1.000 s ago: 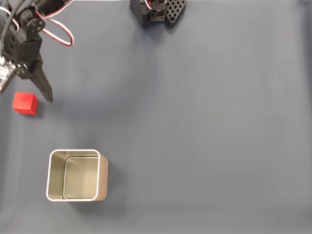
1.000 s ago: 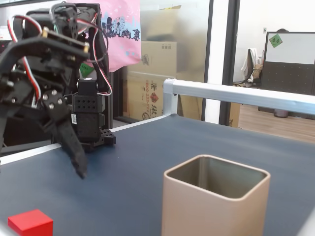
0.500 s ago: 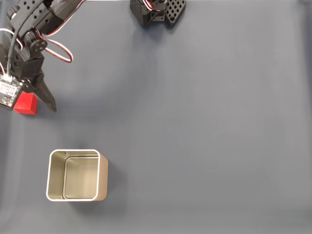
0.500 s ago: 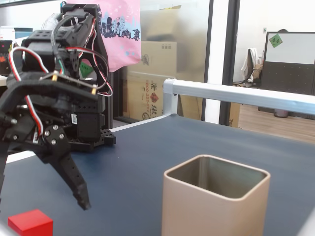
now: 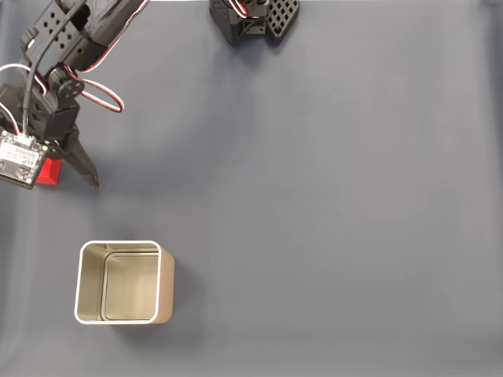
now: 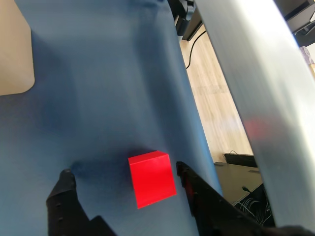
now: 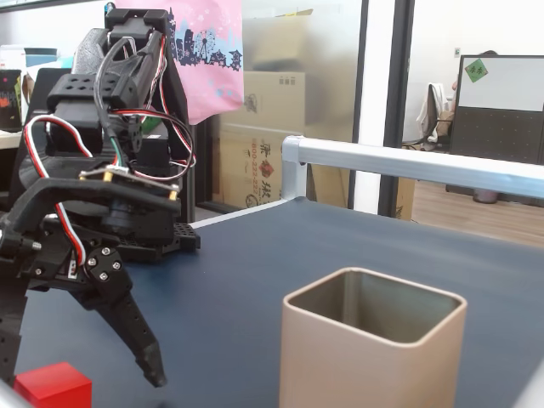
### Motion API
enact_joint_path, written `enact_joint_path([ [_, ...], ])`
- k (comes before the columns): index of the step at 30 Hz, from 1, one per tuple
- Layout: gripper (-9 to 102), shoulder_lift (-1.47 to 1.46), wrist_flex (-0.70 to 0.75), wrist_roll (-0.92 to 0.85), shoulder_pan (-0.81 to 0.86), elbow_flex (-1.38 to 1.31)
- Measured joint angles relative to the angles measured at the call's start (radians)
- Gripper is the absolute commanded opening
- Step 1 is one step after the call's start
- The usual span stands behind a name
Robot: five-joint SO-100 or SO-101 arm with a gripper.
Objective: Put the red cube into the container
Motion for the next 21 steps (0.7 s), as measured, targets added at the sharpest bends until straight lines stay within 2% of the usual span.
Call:
enact_joint_path([
  [8,39,-0.003,0.0,0.012,0.0,0.0],
  [21,2,-0.003,0.002,-0.002,0.0,0.02],
])
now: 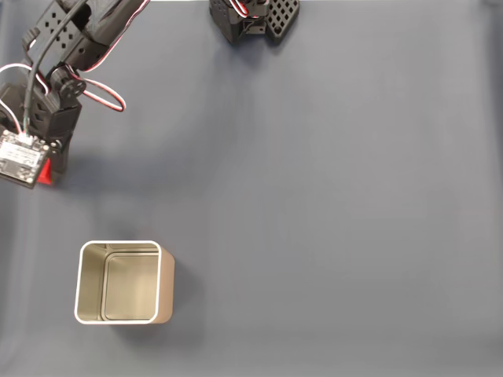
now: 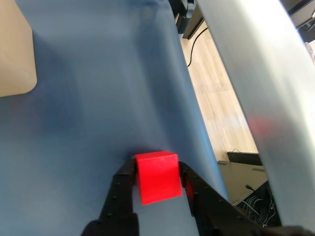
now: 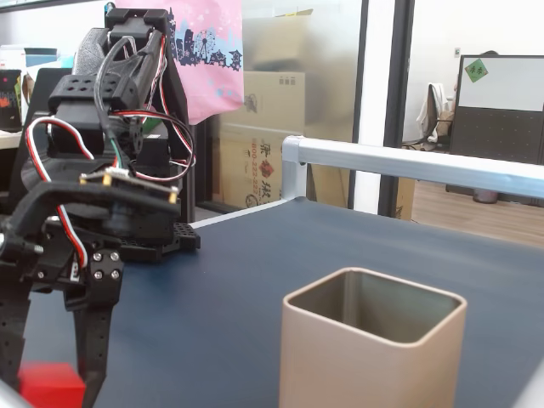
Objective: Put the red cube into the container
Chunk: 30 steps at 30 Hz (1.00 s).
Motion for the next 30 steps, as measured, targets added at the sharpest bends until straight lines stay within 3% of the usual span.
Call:
enact_joint_path([
  [12,0,0.046,0.055,0.025,-0.038,0.018],
  [23,0,0.365,0.336,0.213,-0.227,0.011],
  [30,0,0.373,0.454,0.325,-0.359,-0.189],
])
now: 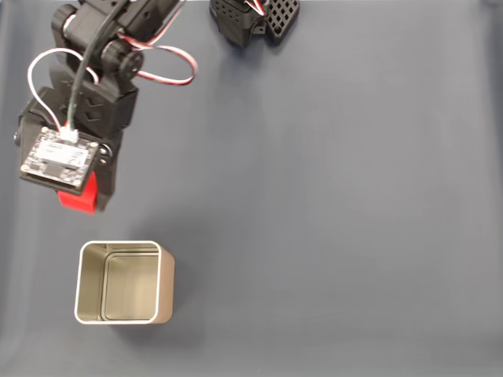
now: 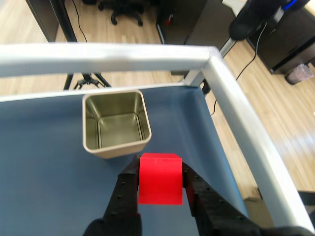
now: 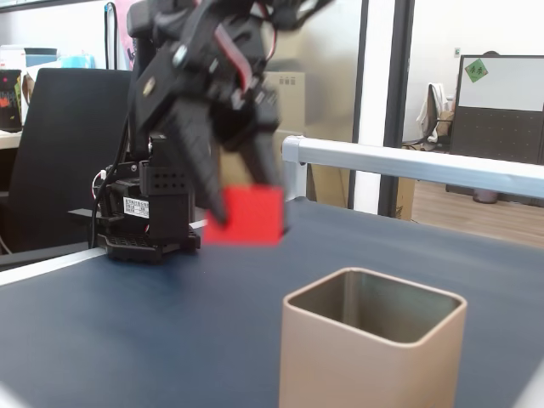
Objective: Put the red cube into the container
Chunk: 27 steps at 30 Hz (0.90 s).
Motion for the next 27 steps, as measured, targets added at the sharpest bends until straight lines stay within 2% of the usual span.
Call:
enact_joint_path([
  [13,0,-0.215,0.002,0.089,-0.106,-0.316],
  [27,0,-0.33,-0.06,0.198,-0.143,-0.33],
])
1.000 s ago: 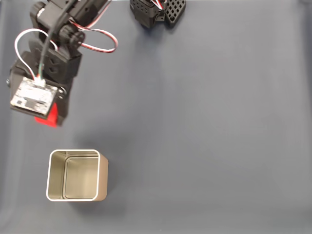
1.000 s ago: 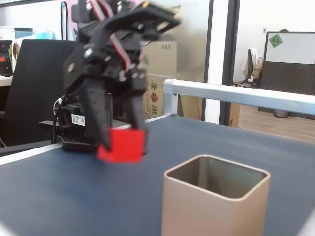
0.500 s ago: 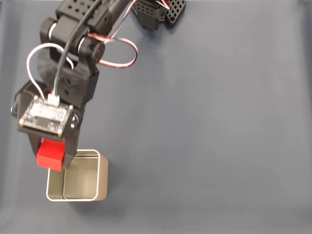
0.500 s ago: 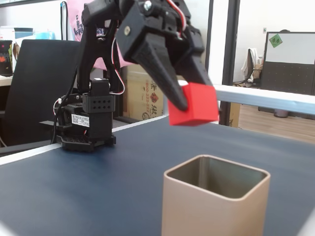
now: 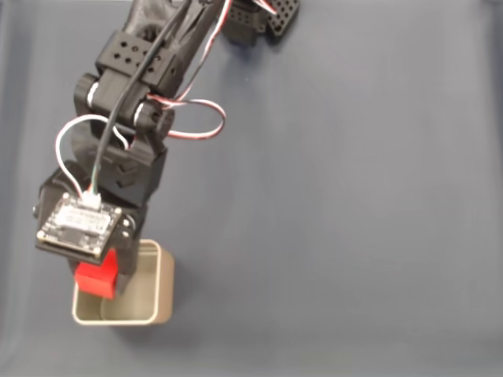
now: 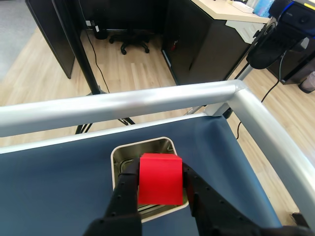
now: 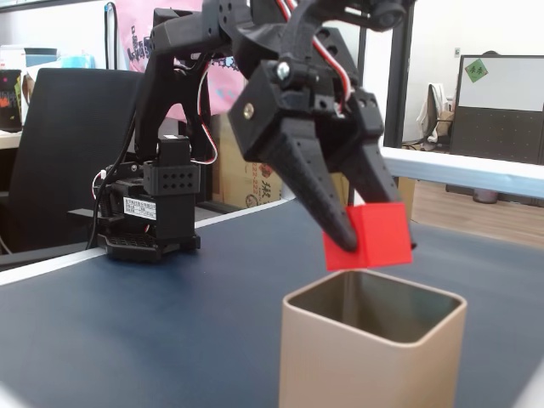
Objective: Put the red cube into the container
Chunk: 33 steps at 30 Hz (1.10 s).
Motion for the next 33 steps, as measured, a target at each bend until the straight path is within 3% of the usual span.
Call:
enact_joint_path([
  [17,1,-0.028,-0.026,0.014,-0.005,0.0],
  [33,18,-0.028,-0.058,0.037,-0.005,0.002],
])
